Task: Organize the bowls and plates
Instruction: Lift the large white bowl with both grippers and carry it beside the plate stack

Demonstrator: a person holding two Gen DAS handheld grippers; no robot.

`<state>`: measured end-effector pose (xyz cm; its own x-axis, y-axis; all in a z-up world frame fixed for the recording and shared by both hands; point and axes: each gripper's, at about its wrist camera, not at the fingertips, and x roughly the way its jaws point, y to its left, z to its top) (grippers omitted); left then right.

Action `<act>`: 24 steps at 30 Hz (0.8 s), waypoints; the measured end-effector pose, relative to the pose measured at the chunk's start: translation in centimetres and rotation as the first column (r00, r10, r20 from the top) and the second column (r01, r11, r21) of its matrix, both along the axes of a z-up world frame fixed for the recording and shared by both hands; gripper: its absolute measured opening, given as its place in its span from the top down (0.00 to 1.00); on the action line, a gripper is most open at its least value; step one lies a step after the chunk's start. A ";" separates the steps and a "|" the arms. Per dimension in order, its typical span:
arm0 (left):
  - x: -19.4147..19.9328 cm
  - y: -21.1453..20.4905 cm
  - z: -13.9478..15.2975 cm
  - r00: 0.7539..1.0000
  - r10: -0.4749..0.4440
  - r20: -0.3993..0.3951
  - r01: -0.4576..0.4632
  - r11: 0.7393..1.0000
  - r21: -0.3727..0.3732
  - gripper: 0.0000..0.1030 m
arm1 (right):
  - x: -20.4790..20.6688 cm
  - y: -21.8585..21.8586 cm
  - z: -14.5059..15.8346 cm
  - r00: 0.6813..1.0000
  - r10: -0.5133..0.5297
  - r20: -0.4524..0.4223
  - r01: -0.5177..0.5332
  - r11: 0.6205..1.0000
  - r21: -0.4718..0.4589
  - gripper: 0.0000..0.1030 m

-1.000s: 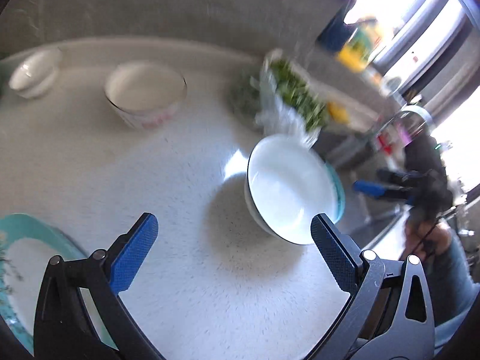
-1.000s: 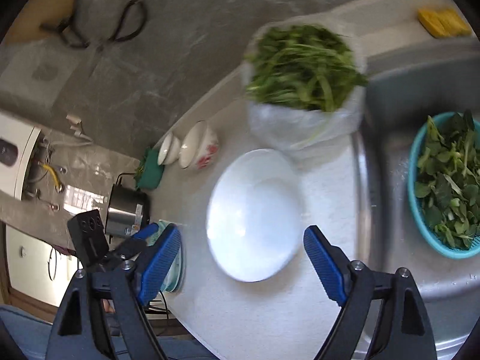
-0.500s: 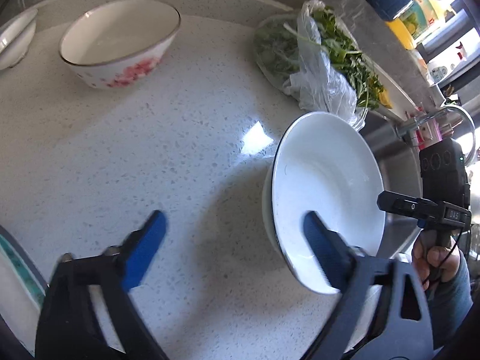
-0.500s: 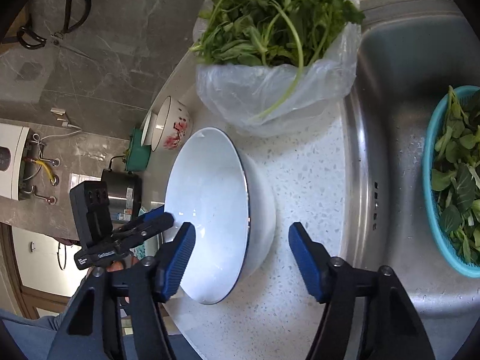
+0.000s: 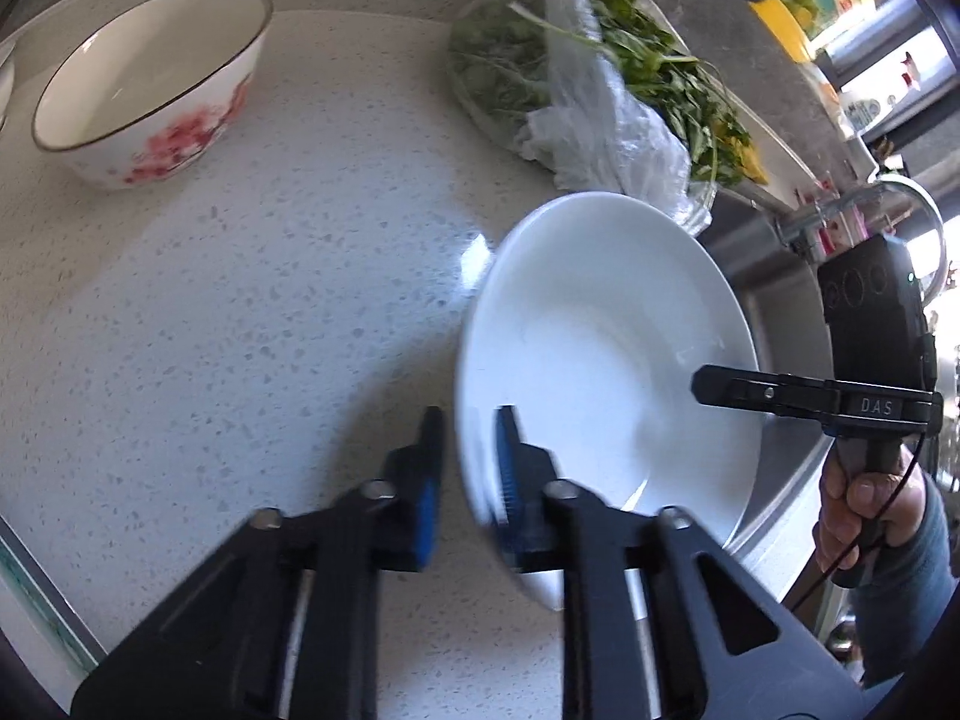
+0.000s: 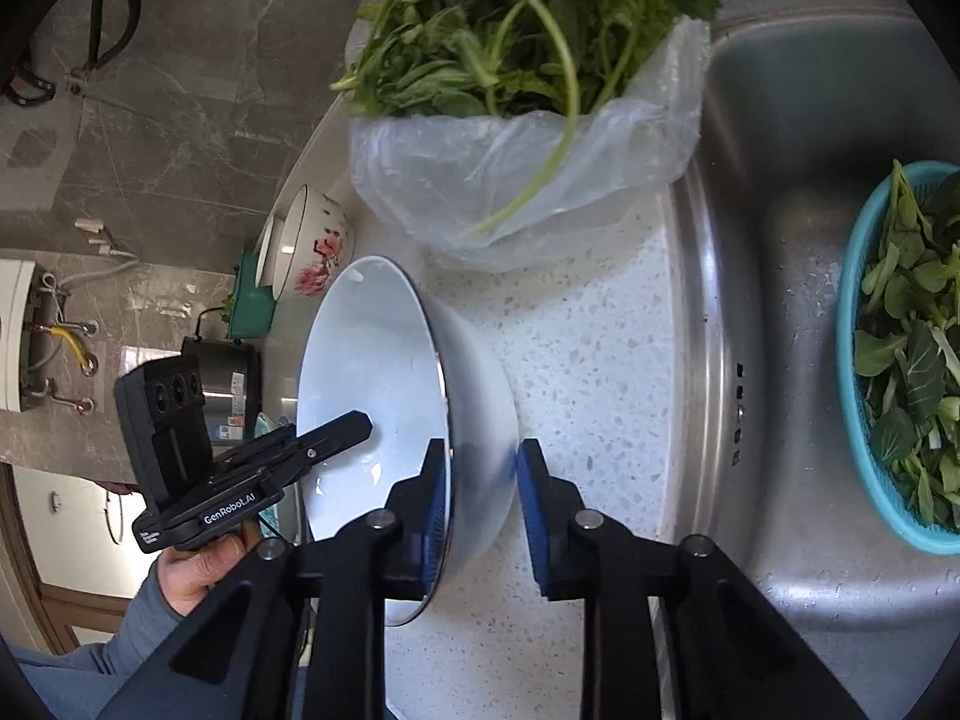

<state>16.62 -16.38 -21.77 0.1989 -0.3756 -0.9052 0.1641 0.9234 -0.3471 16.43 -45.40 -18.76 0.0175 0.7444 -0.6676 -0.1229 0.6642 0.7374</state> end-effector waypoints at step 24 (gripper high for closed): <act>-12.7 8.3 2.0 0.968 0.240 -0.068 -0.239 0.971 0.026 0.92 | -5.3 9.7 0.7 0.977 0.186 -0.109 -0.192 0.980 -0.047 0.77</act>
